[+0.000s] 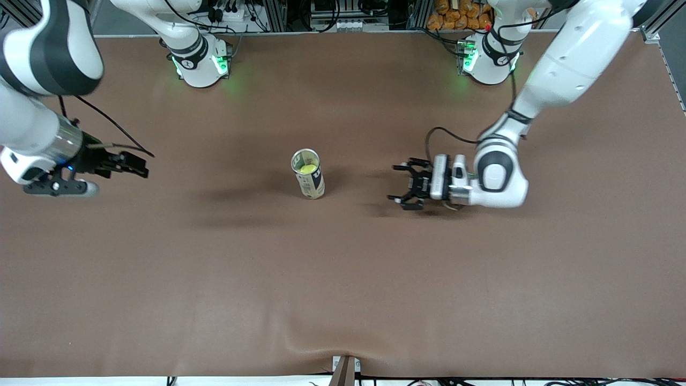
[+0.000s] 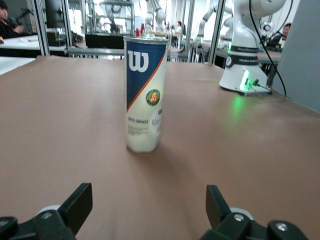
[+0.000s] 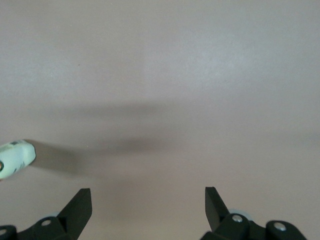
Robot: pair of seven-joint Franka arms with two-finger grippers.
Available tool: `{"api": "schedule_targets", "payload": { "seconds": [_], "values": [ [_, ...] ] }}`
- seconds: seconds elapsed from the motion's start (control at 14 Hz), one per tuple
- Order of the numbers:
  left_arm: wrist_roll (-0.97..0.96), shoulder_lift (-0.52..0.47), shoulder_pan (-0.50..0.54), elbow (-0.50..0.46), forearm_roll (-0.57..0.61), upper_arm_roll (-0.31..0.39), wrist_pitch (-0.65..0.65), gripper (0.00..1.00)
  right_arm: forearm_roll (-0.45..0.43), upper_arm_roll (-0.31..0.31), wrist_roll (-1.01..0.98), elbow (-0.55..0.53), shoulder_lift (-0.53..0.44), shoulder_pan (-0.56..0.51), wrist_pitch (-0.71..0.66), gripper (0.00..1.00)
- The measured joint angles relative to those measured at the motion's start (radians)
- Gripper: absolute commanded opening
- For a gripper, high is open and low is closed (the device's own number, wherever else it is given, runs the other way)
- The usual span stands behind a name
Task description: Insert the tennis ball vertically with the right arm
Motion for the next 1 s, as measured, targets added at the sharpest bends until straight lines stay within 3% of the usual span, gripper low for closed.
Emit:
{"api": "schedule_targets", "payload": {
  "seconds": [0.36,0.72,1.0],
  "values": [
    [-0.18,-0.022,0.096,0.067,0.258,0.0,-0.097,1.0,-0.011,-0.064,-0.117,0.188,-0.021,-0.005,-0.176,1.0],
    [-0.386,-0.062,0.197,0.146,0.527,-0.001,-0.198,1.0,-0.02,-0.059,-0.007,0.323,-0.022,0.0,-0.384,1.0],
    [-0.58,-0.114,0.246,0.215,0.714,0.0,-0.319,1.0,-0.024,-0.051,0.022,0.359,-0.022,0.014,-0.441,1.0]
  ]
}}
